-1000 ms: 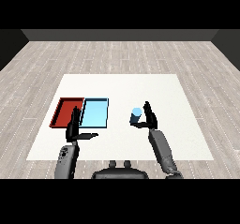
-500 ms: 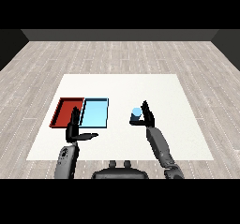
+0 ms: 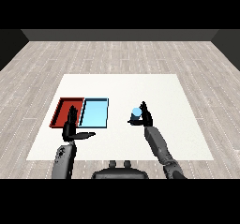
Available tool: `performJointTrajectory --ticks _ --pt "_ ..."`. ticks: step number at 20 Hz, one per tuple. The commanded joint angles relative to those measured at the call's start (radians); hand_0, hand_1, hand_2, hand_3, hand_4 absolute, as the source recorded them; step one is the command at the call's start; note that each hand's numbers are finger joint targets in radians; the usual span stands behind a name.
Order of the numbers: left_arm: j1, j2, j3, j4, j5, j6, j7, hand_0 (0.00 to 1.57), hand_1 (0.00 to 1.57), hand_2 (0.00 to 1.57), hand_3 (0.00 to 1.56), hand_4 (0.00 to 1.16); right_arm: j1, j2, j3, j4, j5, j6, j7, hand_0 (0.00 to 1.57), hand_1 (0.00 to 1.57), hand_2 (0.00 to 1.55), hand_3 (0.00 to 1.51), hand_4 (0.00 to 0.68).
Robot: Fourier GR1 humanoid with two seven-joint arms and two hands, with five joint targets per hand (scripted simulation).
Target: Pick the blue can and put it in the blue box
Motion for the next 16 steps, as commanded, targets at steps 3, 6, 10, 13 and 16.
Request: performJointTrajectory --ticks 3,6,10,13,16 --pt "0.007 -0.035 -0.016 0.019 0.006 0.011 -0.017 0.0 0.0 0.0 0.0 0.0 0.033 0.003 0.059 -0.1 -0.054 -0.023 0.056 0.0 0.0 0.0 0.0 0.0" --pt "-0.022 -0.049 -0.037 0.093 -0.061 0.058 -0.077 0.0 0.0 0.0 0.0 0.0 -0.021 0.003 0.025 0.003 -0.011 0.003 0.015 0.0 0.0 0.0 0.0 0.0" --pt "0.005 0.003 -0.02 -0.051 -0.009 0.0 0.046 0.0 0.0 0.0 0.0 0.0 0.012 0.003 0.042 -0.04 -0.019 -0.042 0.043 0.0 0.0 0.0 0.0 0.0" --pt "-0.007 -0.037 -0.042 -0.008 -0.05 0.052 0.017 0.0 0.0 0.0 0.0 0.0 -0.123 -0.008 -0.011 0.123 -0.006 -0.001 0.0 0.0 0.0 0.0 0.0 0.0" --pt "0.012 -0.047 -0.043 0.018 -0.035 0.037 -0.022 0.0 0.0 0.0 0.0 0.0 -0.05 -0.009 -0.011 0.012 -0.031 -0.037 0.049 0.0 0.0 0.0 0.0 0.0"
